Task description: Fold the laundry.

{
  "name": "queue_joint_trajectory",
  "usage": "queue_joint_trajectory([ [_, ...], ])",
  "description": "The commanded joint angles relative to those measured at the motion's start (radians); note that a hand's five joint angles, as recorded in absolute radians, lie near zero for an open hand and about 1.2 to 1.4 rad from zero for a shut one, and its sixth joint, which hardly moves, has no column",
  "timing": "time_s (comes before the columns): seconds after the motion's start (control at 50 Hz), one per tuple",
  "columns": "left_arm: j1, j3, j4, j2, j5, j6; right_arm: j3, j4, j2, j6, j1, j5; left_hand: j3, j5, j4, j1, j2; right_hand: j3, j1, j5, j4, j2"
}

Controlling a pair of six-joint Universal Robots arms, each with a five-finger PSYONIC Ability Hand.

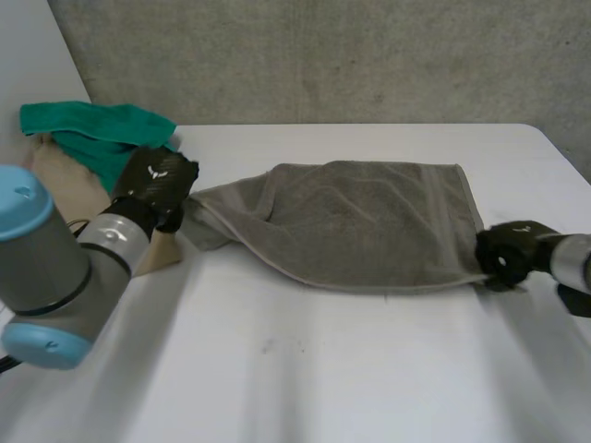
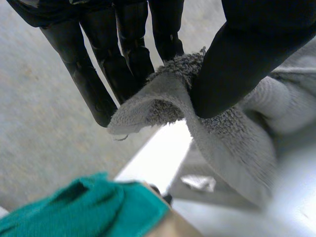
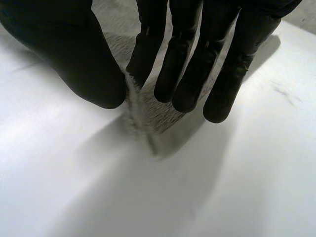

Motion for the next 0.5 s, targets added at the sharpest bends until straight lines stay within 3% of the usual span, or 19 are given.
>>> queue_joint_trajectory([
  [0.02,0.022,-0.085,-0.349,0.156,0.011,0.144,0.121,0.420,-0.177,-0.484,-0.187,0.025,0.201,0.255,0.193,0.265,0.197,0.212,0.400,0.228,0.209,0.222],
  [0.1,0.027,-0.150,-0.514,0.195,0.011,0.245,0.207,0.565,-0.258,-0.645,-0.242,0.010,0.201,0.255,0.193,0.265,0.197,0.212,0.400,0.228,0.209,0.222],
  [0.22,0.010,-0.193,-0.638,0.183,0.013,0.300,0.250,0.501,-0.309,-0.650,-0.254,-0.007,0.201,0.255,0.193,0.265,0.197,0.212,0.400,0.228,0.209,0.222],
  [0.36,-0.010,-0.068,-0.454,0.054,0.006,0.290,0.189,0.237,-0.283,-0.496,-0.224,-0.018,0.201,0.255,0.193,0.265,0.197,0.212,0.400,0.228,0.209,0.222],
  [0.5,-0.025,0.118,-0.208,-0.132,-0.004,0.254,0.050,-0.010,-0.135,-0.423,-0.063,0.001,0.201,0.255,0.193,0.265,0.197,0.212,0.400,0.228,0.209,0.222],
])
